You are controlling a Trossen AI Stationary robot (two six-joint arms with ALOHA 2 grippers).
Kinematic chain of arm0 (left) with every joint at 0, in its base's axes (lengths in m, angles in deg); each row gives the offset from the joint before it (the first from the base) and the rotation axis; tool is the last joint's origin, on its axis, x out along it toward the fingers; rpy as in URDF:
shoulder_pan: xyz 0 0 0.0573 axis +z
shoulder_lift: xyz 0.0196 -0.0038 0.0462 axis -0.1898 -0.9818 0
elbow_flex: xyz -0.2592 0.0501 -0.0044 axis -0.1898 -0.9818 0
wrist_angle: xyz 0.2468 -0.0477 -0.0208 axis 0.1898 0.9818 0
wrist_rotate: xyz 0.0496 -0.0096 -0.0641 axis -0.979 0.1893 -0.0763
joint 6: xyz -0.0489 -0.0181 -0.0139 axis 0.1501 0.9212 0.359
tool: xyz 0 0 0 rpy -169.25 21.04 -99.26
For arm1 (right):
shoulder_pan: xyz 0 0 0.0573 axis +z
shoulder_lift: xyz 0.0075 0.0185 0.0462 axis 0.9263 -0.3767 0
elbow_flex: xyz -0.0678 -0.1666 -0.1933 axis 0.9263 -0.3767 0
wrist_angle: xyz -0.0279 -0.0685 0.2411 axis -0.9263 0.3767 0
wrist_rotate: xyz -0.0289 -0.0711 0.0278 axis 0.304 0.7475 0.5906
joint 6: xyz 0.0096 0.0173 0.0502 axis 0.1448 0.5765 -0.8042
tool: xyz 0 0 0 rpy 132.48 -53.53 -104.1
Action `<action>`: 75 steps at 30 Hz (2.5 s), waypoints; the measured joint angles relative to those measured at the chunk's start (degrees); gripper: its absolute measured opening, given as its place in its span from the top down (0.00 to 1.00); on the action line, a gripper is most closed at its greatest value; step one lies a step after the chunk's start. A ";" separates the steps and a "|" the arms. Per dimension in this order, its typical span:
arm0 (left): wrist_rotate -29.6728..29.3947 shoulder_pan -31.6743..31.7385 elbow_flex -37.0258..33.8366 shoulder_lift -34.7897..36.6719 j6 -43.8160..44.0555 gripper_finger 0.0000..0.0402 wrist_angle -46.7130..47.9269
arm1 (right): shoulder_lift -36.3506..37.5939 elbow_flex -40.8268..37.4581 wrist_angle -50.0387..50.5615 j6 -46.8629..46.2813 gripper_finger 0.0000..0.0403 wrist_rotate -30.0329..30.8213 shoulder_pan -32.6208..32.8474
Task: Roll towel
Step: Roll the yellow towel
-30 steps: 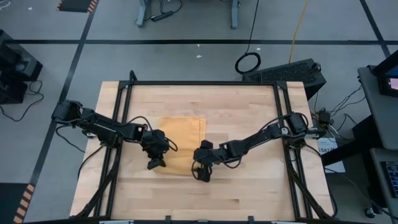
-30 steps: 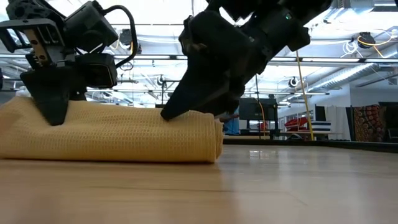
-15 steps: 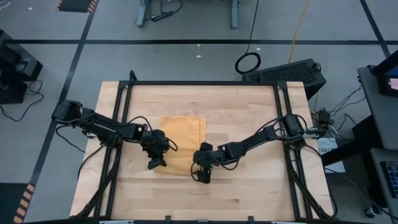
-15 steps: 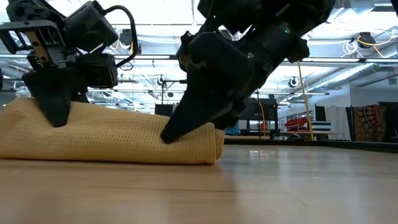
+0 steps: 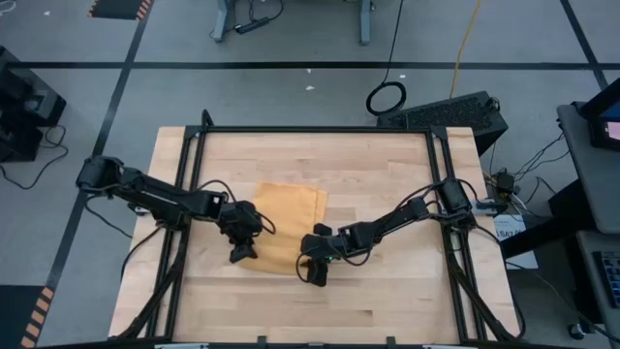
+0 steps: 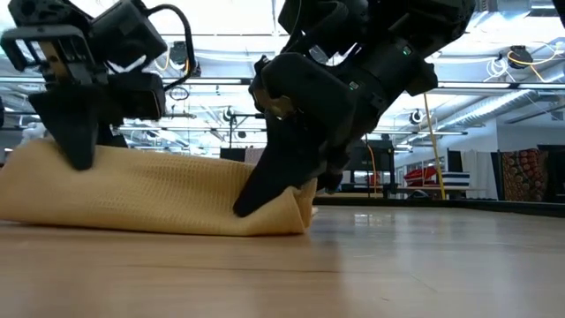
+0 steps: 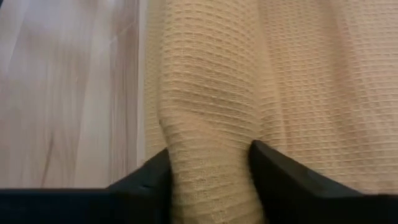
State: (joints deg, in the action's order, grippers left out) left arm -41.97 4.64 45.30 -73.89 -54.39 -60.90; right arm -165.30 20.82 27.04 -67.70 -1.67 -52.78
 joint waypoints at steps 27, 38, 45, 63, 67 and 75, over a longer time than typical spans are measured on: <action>-39.54 -24.83 8.91 7.60 -15.53 0.31 10.62 | -0.07 -0.04 0.04 -14.65 0.97 -8.35 -4.12; -41.81 -24.96 8.91 -5.94 -15.33 0.10 5.59 | -0.09 -0.09 0.24 -19.40 0.97 -15.94 -7.57; -47.15 -24.19 9.02 -13.99 -14.94 0.03 6.22 | -0.11 -0.09 0.32 -17.42 0.97 -18.23 -8.02; -26.98 -15.20 8.75 -8.54 -13.18 0.95 5.30 | 8.77 -0.17 10.42 -7.55 0.61 -21.18 -8.02; -19.71 -10.79 8.77 -6.44 -12.22 0.95 5.01 | 16.07 -0.17 17.67 -4.52 0.45 -16.53 -7.14; 0.20 -0.36 8.74 -7.34 -12.99 0.90 5.17 | 21.98 -0.13 17.65 -0.86 0.26 1.35 0.40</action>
State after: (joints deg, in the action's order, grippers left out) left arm -41.77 4.28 54.04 -81.23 -67.38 -55.73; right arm -143.32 20.69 44.69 -68.56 -0.32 -52.38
